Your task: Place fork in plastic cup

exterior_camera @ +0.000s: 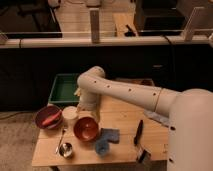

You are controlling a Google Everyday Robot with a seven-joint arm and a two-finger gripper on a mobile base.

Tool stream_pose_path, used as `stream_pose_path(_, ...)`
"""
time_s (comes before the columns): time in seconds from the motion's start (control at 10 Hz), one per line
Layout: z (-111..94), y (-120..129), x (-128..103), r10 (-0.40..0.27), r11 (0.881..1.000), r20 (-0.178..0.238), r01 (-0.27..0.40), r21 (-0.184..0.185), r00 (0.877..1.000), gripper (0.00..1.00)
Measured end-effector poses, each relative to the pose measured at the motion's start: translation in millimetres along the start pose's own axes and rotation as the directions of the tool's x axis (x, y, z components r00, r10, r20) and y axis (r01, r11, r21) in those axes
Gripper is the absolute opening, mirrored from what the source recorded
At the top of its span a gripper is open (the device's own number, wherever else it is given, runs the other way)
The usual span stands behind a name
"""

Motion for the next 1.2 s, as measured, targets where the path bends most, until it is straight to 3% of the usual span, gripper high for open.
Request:
stream_pose_path(0.5,-25,-39,-14,-0.066,0.998,-0.049,0.066,0.011,0.997,0.8)
stream_pose_path(0.9,-18,-70,-49,-0.142,0.99,-0.096,0.142,-0.008,0.985,0.8)
stream_pose_path(1.2,-8,-88,-69,-0.204,0.979,-0.103,0.203,-0.016,0.974,0.8)
